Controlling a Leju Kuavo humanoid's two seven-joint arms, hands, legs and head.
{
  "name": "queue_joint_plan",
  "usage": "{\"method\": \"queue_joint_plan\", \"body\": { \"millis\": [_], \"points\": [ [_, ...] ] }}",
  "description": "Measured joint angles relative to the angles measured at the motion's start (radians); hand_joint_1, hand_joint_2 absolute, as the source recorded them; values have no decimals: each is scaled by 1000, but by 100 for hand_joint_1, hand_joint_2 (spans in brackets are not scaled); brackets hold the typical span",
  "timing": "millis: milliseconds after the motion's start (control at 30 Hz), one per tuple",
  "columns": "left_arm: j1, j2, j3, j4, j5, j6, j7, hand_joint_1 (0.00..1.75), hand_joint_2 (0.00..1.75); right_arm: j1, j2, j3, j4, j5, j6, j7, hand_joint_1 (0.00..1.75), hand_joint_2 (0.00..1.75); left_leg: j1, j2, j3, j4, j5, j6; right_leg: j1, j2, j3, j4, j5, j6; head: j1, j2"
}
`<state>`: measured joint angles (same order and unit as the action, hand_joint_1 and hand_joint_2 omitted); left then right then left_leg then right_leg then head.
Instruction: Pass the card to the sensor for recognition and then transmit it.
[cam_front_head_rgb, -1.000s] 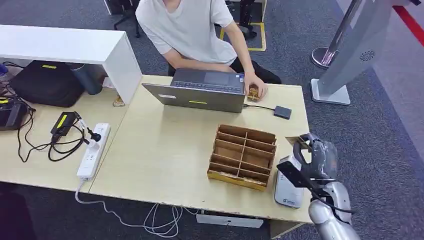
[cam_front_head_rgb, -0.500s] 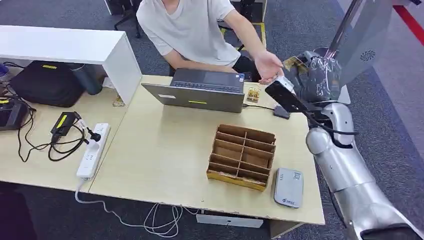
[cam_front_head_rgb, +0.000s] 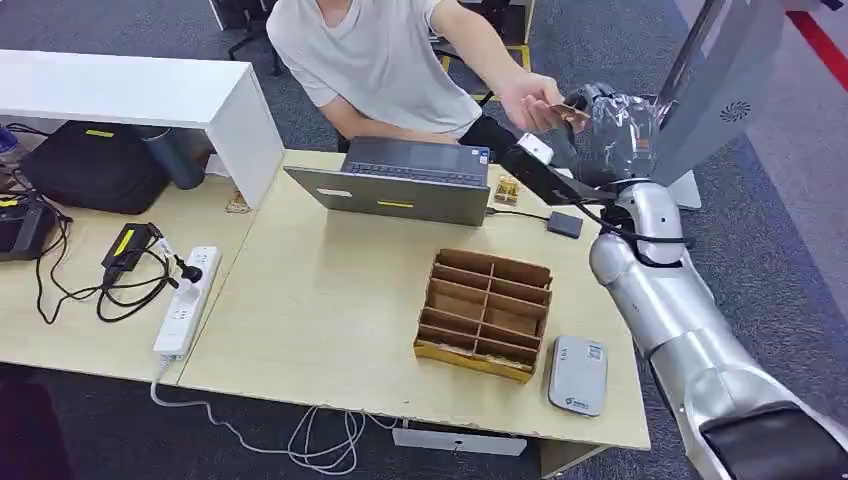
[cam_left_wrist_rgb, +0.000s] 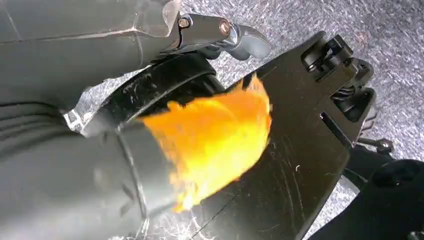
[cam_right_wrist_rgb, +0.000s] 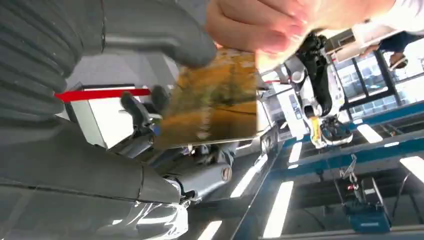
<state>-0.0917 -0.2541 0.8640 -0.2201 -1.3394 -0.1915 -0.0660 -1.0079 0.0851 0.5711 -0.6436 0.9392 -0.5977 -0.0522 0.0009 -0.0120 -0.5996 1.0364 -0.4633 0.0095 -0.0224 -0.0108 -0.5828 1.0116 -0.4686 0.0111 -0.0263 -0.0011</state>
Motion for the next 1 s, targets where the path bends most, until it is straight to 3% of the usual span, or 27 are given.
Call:
{"method": "queue_joint_plan", "body": {
  "millis": [233, 400, 733, 1000],
  "points": [
    [7, 2, 6, 0, 30, 37, -15, 0, 175, 76, -5, -2, 4, -32, -41, -58, 0, 175, 0, 0, 0, 0, 0, 0, 0, 0, -1, 0, 0, 0, 0, 0],
    [8, 0, 21, 0, 51, 53, -15, 0, 175, 182, -36, -5, -73, -43, -58, -100, 0, 175, 0, 0, 0, 0, 0, 0, 0, 0, -1, -1, 0, 0, 0, 0],
    [13, -7, 77, 0, 111, 87, -19, 0, 175, 609, -204, -16, -567, 33, -63, -142, 0, 175, 0, 0, -1, 0, -3, 1, 0, -1, -1, -2, -2, 1, 0, 0],
    [17, -8, 109, 1, 144, 99, -31, 0, 175, 938, -337, -64, -921, 218, -97, -148, 0, 175, 0, 0, -1, 0, -5, 0, 0, 0, -1, -2, -3, 1, 0, 0]
  ]
}}
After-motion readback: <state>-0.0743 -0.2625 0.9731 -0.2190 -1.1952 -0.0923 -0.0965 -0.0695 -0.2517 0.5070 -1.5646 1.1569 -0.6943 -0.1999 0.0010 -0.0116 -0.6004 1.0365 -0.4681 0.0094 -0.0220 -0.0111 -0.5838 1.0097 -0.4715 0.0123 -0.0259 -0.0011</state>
